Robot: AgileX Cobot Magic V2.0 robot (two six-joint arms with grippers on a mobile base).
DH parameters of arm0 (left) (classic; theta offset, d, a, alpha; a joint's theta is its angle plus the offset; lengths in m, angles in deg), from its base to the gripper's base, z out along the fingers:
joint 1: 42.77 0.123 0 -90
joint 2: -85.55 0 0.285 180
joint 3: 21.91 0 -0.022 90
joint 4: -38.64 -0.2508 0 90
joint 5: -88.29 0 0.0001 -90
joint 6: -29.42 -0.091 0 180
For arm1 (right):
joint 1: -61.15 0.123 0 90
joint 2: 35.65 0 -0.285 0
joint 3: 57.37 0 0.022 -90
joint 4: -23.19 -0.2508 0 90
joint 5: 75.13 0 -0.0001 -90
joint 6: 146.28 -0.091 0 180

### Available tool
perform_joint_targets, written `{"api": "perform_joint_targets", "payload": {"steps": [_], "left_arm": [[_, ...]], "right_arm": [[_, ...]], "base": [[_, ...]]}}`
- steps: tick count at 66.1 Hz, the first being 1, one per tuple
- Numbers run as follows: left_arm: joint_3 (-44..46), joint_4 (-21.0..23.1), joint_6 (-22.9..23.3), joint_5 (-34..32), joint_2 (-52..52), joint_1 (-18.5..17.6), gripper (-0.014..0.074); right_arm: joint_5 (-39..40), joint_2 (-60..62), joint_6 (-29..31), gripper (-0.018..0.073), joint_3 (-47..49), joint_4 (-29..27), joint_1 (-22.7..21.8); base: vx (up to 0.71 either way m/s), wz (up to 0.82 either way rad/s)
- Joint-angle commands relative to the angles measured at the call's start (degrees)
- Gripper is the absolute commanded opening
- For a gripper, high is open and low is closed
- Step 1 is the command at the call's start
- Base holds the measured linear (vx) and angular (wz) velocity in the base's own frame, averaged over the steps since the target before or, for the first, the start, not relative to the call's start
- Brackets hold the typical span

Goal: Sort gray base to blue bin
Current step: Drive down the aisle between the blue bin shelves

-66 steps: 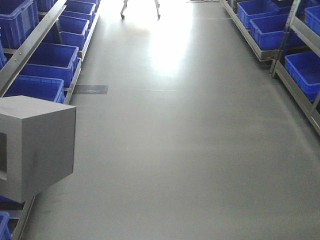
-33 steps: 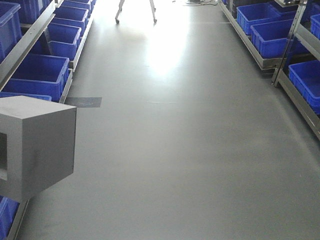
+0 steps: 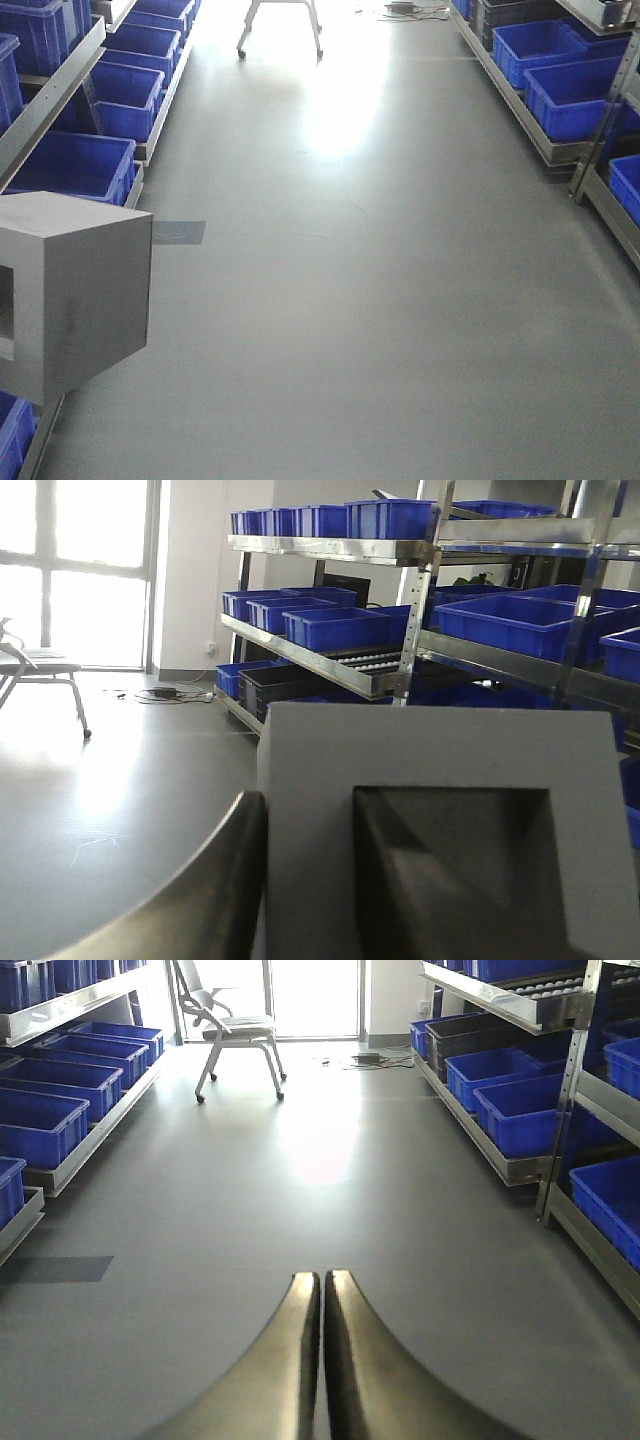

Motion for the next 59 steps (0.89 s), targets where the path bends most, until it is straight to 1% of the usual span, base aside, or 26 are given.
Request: {"api": "perform_joint_targets", "payload": {"steps": [1, 31, 59], "left_arm": [[1.8, 0.3, 0.2, -6.3, 0.3, -0.3, -0.0006], [1.8, 0.3, 0.2, -6.3, 0.3, -0.3, -0.0006], [1.8, 0.3, 0.2, -6.3, 0.3, -0.3, -0.0006]], "right_arm": [[4.1, -1.0, 0.7, -0.0005, -0.1, 0.3, -0.2], [4.1, -1.0, 0.7, -0.0005, -0.1, 0.3, -0.2], [4.1, -1.0, 0.7, -0.0005, -0.1, 0.3, -0.2]], "base": [[0.41, 0.09], [0.39, 0.05], [0.38, -0.15]]}}
